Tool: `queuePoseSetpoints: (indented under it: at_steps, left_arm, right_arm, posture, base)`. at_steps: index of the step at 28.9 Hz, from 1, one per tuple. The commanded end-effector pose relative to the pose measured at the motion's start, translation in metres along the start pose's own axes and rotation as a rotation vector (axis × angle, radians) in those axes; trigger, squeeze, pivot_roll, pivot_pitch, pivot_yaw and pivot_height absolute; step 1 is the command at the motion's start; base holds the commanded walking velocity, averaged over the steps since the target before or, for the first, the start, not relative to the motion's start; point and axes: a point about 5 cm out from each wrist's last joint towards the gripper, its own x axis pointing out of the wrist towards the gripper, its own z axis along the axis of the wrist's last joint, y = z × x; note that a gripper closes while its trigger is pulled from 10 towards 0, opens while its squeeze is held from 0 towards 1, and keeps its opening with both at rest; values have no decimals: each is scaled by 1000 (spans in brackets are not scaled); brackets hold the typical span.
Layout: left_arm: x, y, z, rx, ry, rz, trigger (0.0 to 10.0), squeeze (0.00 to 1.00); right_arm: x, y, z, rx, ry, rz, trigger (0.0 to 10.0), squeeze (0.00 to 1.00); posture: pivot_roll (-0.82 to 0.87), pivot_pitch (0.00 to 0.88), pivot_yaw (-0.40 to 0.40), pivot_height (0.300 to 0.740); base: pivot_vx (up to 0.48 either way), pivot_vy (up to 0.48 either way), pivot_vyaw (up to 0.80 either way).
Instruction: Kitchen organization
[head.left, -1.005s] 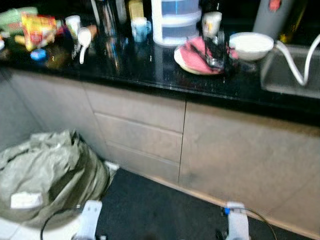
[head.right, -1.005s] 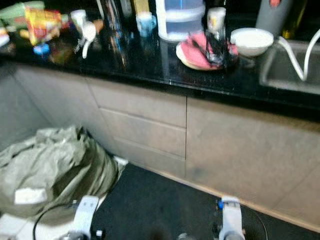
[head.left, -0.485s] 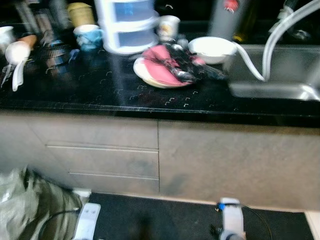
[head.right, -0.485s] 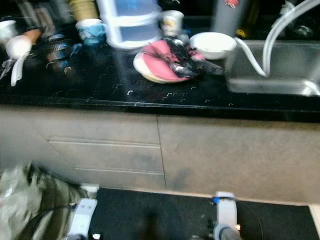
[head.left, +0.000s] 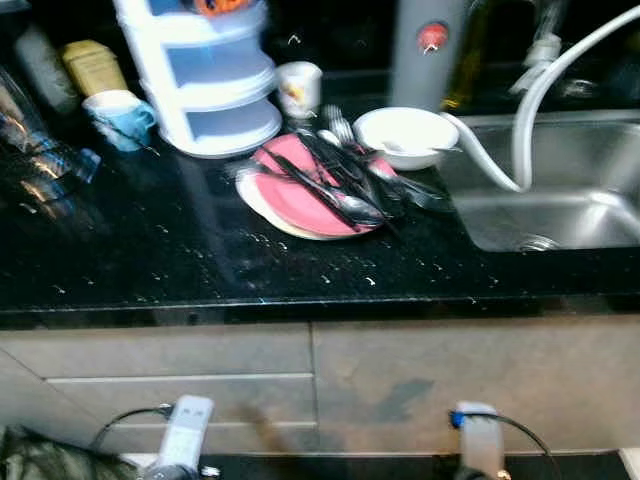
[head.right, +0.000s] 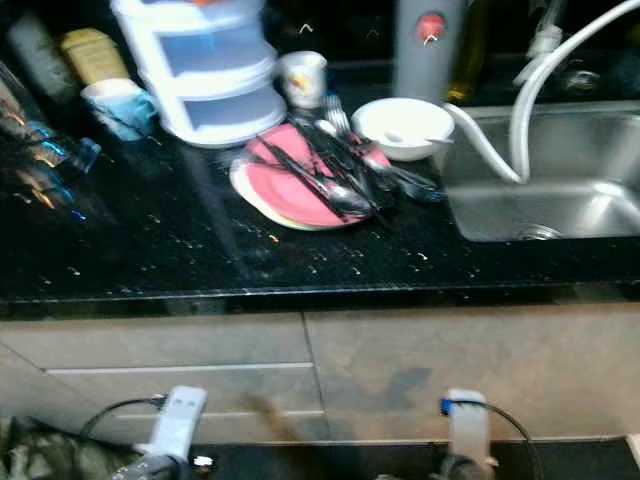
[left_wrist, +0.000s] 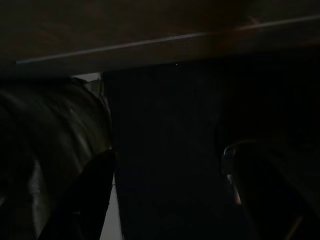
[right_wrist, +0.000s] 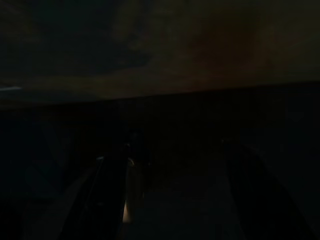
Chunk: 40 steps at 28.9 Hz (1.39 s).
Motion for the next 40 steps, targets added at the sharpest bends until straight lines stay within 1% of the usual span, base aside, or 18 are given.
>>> queuePoseSetpoints:
  at_steps: [1, 6, 14, 24, 25, 26, 27, 28, 29, 30, 31, 33, 34, 35, 37, 40]
  left_arm:
    - [-1, 3, -14, 3, 46, 7, 10000, 0]
    - [-1, 2, -14, 3, 49, -4, 10000, 0]
    - [-1, 1, -14, 13, 54, -8, 10000, 0]
    - [-1, -1, -14, 2, 52, -14, 10000, 0]
    - [-1, -1, -14, 1, 52, -15, 10000, 0]
    - [-1, -1, -14, 0, 52, -15, 10000, 0]
    - [-1, -1, -14, -1, 52, -16, 10000, 0]
    - [-1, -1, -14, 0, 52, -17, 10000, 0]
    - [-1, -1, -14, 0, 52, -17, 10000, 0]
    - [-1, -2, -13, -1, 51, -18, 10000, 0]
    - [-1, -2, -13, -1, 51, -19, 10000, 0]
    - [-1, -3, -13, -4, 51, -20, 10000, 0]
    - [-1, -3, -13, -4, 51, -20, 10000, 0]
    - [-1, -3, -13, -5, 51, -21, 10000, 0]
    - [0, -3, -13, -8, 55, -27, 10000, 0]
    - [0, -3, -13, -6, 55, -28, 10000, 0]
  right_arm:
    - [-2, 3, -11, 10, 35, 7, 10000, 0]
    - [-2, 3, -11, 6, 35, 12, 10000, 0]
    - [-2, 3, -10, 3, 35, 14, 10000, 0]
    - [-2, 2, -7, -33, 16, 29, 10000, 0]
    - [-2, 3, -6, -44, 8, 55, 10000, 0]
    - [0, -6, 5, -52, -15, 81, 10000, 0]
    - [2, -21, 22, -61, -53, 102, 10000, 0]
    - [2, -33, 36, -84, -82, 127, 10000, 0]
    - [2, -33, 36, -84, -82, 127, 10000, 0]
    - [2, -40, 46, -109, -104, 167, 10000, 0]
    - [1, -42, 52, -130, -120, 223, 10000, 0]
    - [-1, -42, 62, -150, -153, 338, 10000, 0]
    - [-1, -42, 62, -150, -153, 338, 10000, 0]
    - [-3, -42, 66, -148, -169, 382, 10000, 0]
    - [-6, -43, 74, -141, -199, 502, 10000, 0]
    - [-14, -43, 80, -163, -212, 676, 10000, 0]
  posture:
    - [-30, 0, 64, 740]
    - [-32, 0, 64, 740]
    - [-40, 0, 69, 740]
    - [-36, 0, 58, 740]
    - [-43, 0, 56, 740]
    - [-43, 0, 56, 740]
    - [-44, 0, 56, 740]
    - [-44, 0, 56, 740]
    - [-44, 0, 56, 740]
    - [-44, 0, 55, 740]
    - [-44, 0, 54, 740]
    - [-45, 0, 53, 740]
    - [-45, 0, 53, 740]
    - [-45, 0, 51, 740]
    - [-44, 0, 49, 740]
    - [-46, 0, 51, 740]
  base:
    - [0, 0, 0]
    - [0, 0, 0]
    - [0, -433, 0]
    - [0, 0, 0]
    - [0, 0, 0]
    - [0, 0, 0]
    - [0, 0, 0]
    - [0, 0, 0]
    - [0, 0, 0]
    - [0, 0, 0]
    - [0, 0, 0]
    - [0, 0, 0]
    - [0, 0, 0]
    - [0, 0, 0]
    - [0, 0, 0]
    - [0, 0, 0]
